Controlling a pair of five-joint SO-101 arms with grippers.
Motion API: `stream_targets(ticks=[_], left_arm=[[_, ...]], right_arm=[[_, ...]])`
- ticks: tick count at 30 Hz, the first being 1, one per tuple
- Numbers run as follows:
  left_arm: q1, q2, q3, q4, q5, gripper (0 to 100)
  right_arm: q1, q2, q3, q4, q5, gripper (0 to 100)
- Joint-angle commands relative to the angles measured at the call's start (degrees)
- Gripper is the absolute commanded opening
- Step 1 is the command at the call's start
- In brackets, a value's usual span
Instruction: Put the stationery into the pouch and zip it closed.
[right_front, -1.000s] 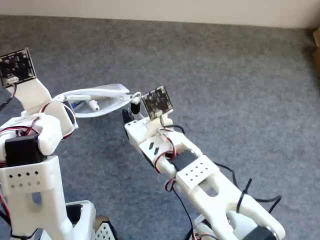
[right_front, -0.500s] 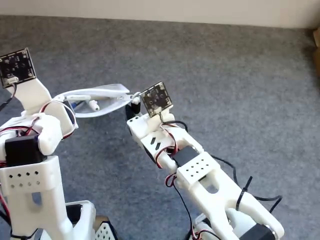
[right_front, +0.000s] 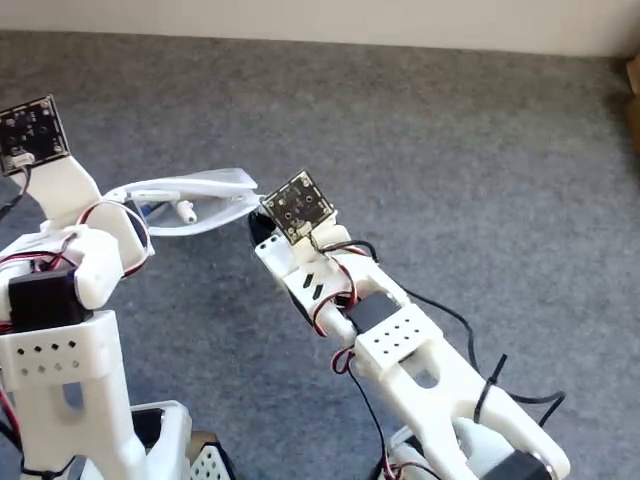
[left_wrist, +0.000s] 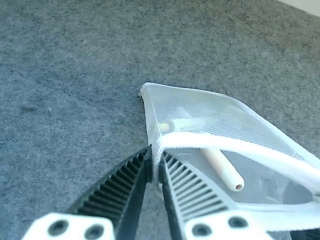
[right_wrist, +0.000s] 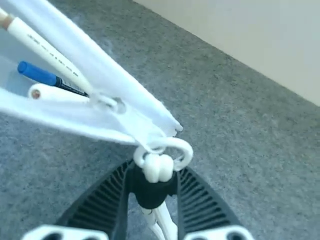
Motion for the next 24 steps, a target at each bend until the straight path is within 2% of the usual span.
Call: stream_targets(ticks=[1,5,9,13,16,19,21,24], left_arm=[[-0.7,-0.5,0.0,-1.3,-0.5,1],[-0.5,-0.5,0.0,-1.4,-0.6,1],[-0.4,-0.5,-0.6,-2.4,-5.8,1],[-0.4,-0.5,-1.3,-4.3,-10.2,3],[0.3,-0.5,-2.9,-4.0,-11.3,12],[3.0,-0.5,-3.8,-4.0,-11.3,20],[5.6,-0.1,-3.9,-4.0,-11.9,21],[12.7,0.0,-3.8,-4.3,-18.0,21]], right_arm=[[0.2,-9.8,1.5,-0.9,1.0,0.4],[0.1,-17.6,6.9,-0.8,1.9,0.4],[-0.9,-22.2,10.5,-0.1,8.5,0.4],[-3.6,-26.1,11.6,11.1,9.8,0.4],[-4.4,-30.5,11.6,21.0,9.8,0.4],[-5.6,-35.7,11.5,29.5,9.8,0.4],[-6.7,-39.0,11.5,34.9,9.8,0.4],[-7.0,-43.2,11.6,40.8,9.9,0.4]])
